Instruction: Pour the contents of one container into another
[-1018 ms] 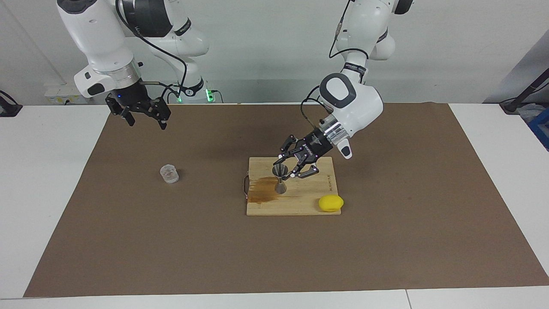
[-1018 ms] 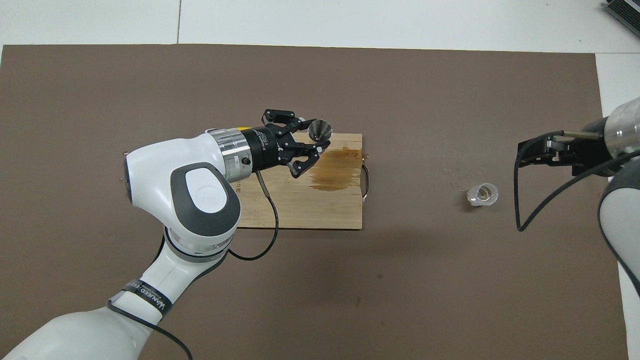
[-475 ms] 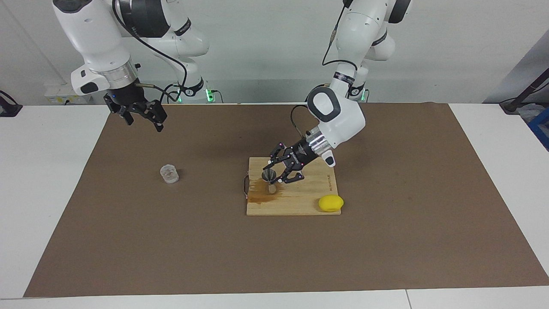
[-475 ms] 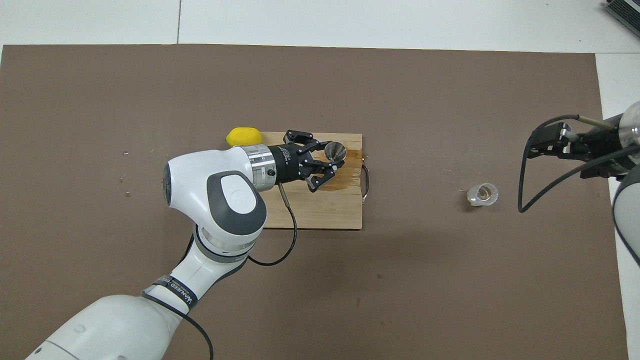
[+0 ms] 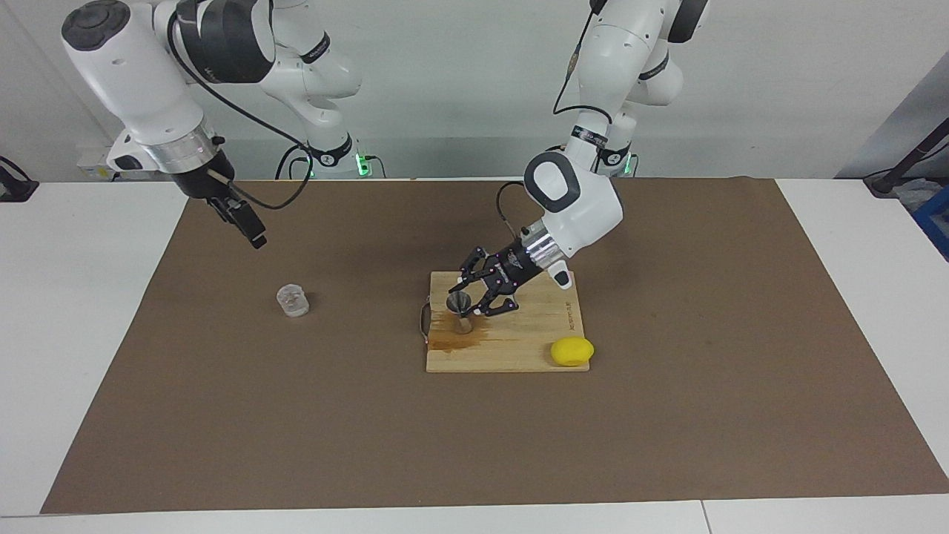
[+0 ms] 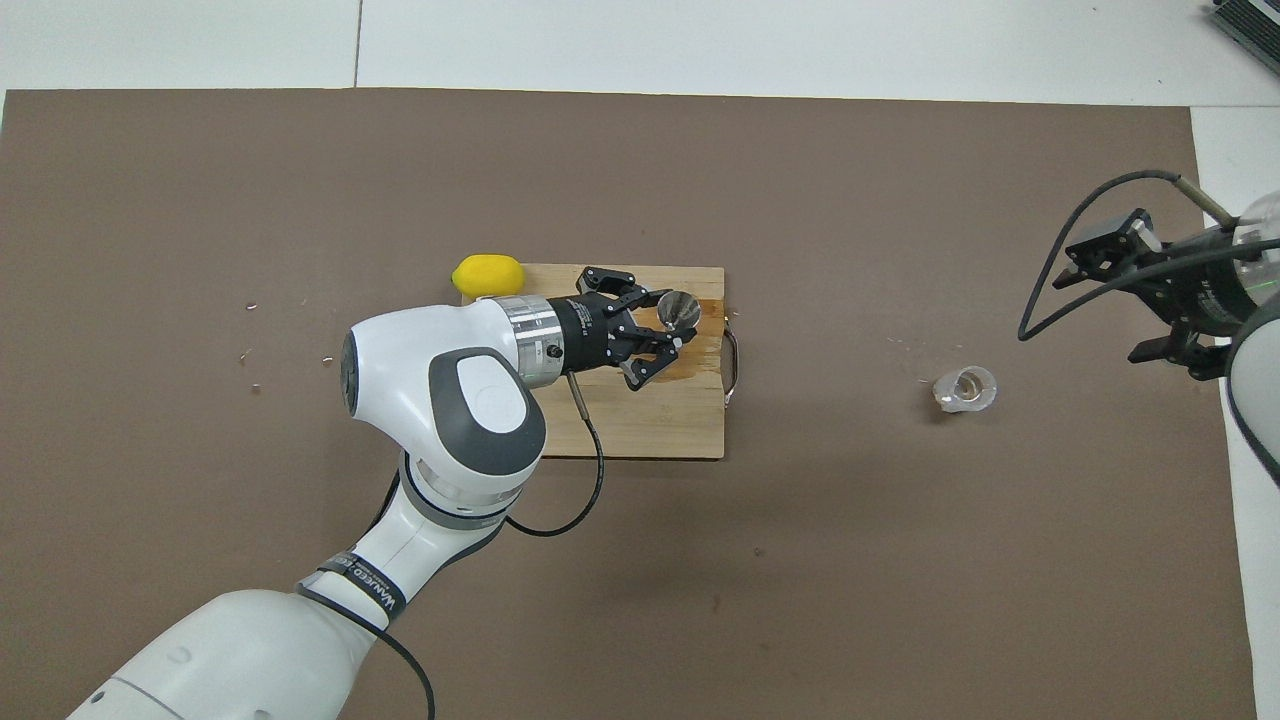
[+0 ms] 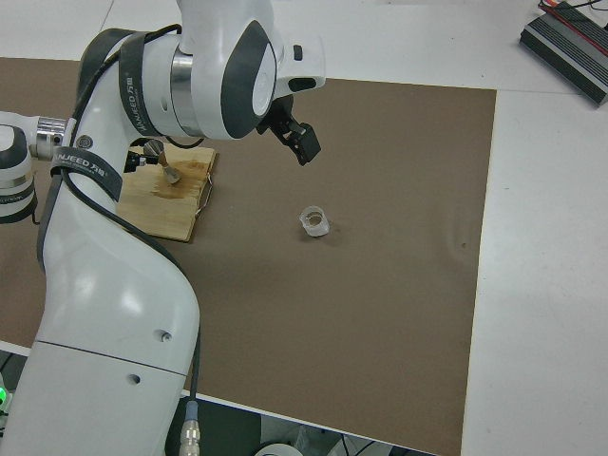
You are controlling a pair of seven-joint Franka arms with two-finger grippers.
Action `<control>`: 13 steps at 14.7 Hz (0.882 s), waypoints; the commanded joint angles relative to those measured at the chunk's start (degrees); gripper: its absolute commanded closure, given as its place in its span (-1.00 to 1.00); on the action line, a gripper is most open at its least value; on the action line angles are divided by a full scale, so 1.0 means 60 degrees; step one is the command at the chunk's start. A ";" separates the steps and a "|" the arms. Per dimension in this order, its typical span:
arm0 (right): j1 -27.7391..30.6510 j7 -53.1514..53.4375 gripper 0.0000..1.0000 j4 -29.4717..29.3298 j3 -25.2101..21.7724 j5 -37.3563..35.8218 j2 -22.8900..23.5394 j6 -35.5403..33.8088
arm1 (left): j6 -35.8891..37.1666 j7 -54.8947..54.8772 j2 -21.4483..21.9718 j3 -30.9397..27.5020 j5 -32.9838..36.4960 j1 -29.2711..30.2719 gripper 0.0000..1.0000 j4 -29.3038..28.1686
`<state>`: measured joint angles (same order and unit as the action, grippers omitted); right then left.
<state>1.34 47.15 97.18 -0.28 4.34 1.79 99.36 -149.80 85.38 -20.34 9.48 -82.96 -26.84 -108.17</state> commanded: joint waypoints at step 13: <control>0.2369 0.1502 -1.00 0.2142 0.0033 0.3801 0.1752 0.2159 | 0.1774 0.0097 0.0239 -0.0116 0.2044 0.1131 -1.00 0.0202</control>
<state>14.45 56.87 106.97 -0.57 24.53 13.16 110.21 -143.54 85.41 -20.26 8.69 -75.18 -22.43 -106.98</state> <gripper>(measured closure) 0.000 0.000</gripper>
